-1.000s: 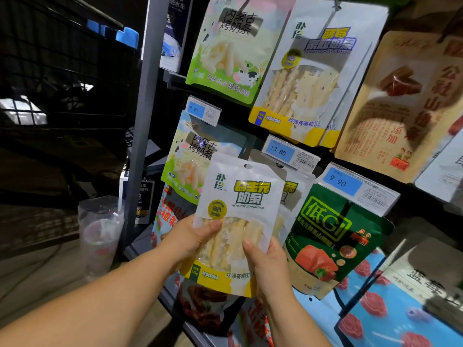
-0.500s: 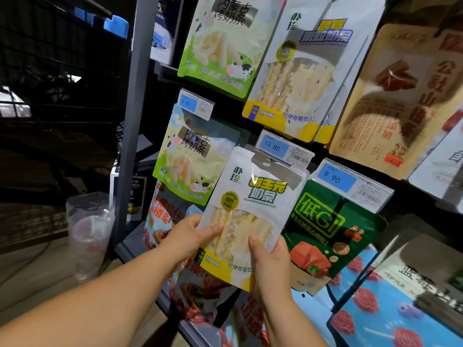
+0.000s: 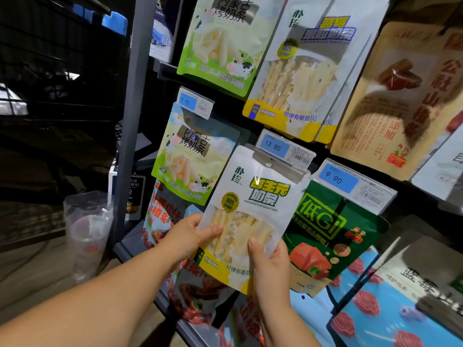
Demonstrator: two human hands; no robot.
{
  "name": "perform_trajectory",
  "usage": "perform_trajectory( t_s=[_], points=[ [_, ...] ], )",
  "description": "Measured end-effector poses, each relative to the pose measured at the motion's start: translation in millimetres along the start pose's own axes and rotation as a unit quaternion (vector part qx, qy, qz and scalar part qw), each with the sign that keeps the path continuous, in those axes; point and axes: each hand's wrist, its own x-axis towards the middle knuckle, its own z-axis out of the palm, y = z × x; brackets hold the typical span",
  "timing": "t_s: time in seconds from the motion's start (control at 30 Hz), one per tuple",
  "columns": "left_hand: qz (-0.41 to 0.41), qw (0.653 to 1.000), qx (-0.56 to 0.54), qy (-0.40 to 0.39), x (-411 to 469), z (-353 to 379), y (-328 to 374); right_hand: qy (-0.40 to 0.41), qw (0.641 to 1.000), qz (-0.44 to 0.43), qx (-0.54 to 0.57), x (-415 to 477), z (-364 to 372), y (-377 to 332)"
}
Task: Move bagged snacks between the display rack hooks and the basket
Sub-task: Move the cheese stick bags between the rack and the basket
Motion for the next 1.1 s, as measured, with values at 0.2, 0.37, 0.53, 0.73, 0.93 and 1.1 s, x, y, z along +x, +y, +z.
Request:
perform_trajectory(
  t_s=[0.2,0.37,0.53,0.73,0.93,1.1],
  points=[
    [-0.002,1.0,0.0,-0.006,1,0,0,0.002,1.0,0.0,0.014,-2,1,1],
    [-0.007,0.999,-0.017,0.027,4,2,2,0.014,1.0,0.004,0.019,4,4,-4],
    [-0.012,0.998,-0.021,0.056,9,6,2,0.034,0.999,0.005,0.002,9,10,-5],
    [-0.004,0.997,-0.005,0.071,12,10,5,0.046,0.999,0.009,-0.012,13,12,-10],
    [0.012,0.997,-0.002,0.076,12,16,11,0.068,0.997,0.01,-0.019,15,9,-10],
    [0.009,0.995,0.022,0.092,14,22,9,0.071,0.996,0.02,-0.048,23,7,-5]
  ],
)
